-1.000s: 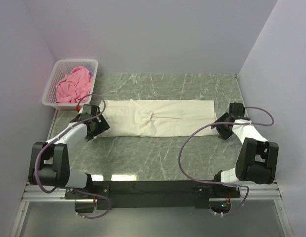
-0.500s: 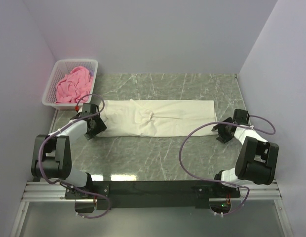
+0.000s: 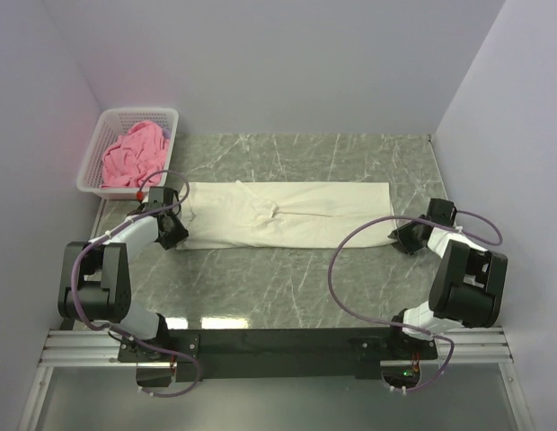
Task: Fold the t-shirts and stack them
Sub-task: Fold the tshirt
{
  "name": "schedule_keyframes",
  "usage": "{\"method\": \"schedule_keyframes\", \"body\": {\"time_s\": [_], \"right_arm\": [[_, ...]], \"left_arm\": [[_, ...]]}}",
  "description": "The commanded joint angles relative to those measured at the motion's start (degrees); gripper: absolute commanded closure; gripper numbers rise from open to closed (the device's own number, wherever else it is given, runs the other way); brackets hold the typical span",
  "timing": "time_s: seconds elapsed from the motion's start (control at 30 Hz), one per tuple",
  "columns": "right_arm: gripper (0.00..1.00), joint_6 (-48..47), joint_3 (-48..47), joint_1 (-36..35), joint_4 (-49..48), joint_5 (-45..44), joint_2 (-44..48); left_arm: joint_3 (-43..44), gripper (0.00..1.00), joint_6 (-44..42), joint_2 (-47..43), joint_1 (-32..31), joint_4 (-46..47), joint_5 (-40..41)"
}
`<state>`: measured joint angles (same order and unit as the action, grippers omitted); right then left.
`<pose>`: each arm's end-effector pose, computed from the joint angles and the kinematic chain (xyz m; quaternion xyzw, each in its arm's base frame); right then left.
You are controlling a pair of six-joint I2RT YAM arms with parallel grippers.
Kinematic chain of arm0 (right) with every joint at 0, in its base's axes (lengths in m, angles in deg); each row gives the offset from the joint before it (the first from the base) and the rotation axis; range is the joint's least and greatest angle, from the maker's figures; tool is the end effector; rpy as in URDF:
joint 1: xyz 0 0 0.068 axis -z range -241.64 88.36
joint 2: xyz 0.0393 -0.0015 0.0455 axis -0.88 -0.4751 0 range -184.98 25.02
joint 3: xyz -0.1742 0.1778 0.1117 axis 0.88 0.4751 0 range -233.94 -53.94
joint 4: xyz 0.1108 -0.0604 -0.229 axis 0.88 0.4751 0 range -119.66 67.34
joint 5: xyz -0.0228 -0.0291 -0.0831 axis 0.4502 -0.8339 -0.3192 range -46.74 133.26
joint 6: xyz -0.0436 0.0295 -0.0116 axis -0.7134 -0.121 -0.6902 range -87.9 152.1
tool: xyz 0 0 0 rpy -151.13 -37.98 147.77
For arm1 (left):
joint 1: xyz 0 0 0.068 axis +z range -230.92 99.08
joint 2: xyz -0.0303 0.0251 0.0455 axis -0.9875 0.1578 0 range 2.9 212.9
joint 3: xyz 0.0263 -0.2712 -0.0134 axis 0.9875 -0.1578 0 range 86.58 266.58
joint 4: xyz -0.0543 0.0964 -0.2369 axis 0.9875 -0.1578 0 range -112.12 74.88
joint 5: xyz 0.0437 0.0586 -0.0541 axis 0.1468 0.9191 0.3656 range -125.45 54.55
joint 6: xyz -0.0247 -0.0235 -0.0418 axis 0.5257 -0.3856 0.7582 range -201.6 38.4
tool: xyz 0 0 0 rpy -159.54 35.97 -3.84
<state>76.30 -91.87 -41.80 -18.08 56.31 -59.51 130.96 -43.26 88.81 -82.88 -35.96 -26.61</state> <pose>0.2511 -0.0821 0.1472 0.4802 0.8266 0.1643 0.2432 0.2750 -0.0039 0.1625 -0.3198 0.9140 -0.0118 0.2493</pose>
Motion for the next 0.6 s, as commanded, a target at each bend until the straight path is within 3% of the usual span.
{"method": "schedule_keyframes", "body": {"time_s": [0.0,0.1,0.2,0.27,0.37,0.43,0.47,0.53,0.57], "right_arm": [[0.68,-1.22,0.41,0.99,1.52,-2.77,-1.69],[0.87,-2.28,-0.21,1.70,3.62,-3.91,-2.13],[0.97,-3.86,-1.00,3.36,7.40,-5.76,-0.99],[0.99,-4.48,-1.35,5.30,10.39,-7.16,0.24],[0.99,-5.10,-1.62,7.32,12.33,-8.84,1.91],[0.99,-5.71,-1.79,7.24,11.98,-7.97,2.35],[0.99,-5.71,-1.79,7.32,11.81,-7.27,2.27],[0.99,-5.80,-2.06,7.24,11.63,-6.38,1.83],[0.99,-5.97,-2.14,7.24,11.72,-5.77,1.65]], "left_arm": [[0.27,0.66,-0.99,0.14,0.37,-1.65,0.82],[1.23,0.78,-1.34,0.49,0.37,-3.41,1.96],[2.20,0.91,-1.17,0.66,0.37,-6.05,3.63],[2.73,0.99,-1.52,1.01,0.46,-8.15,4.87],[3.87,0.99,-1.78,1.89,0.46,-9.57,5.66],[4.05,0.94,-2.14,1.81,0.46,-9.13,4.35],[4.13,0.81,-2.31,1.02,0.46,-8.87,1.99],[4.05,0.65,-2.14,-0.47,0.46,-8.60,0.31],[3.87,0.49,-1.96,-2.13,0.46,-8.60,-1.01]]}}
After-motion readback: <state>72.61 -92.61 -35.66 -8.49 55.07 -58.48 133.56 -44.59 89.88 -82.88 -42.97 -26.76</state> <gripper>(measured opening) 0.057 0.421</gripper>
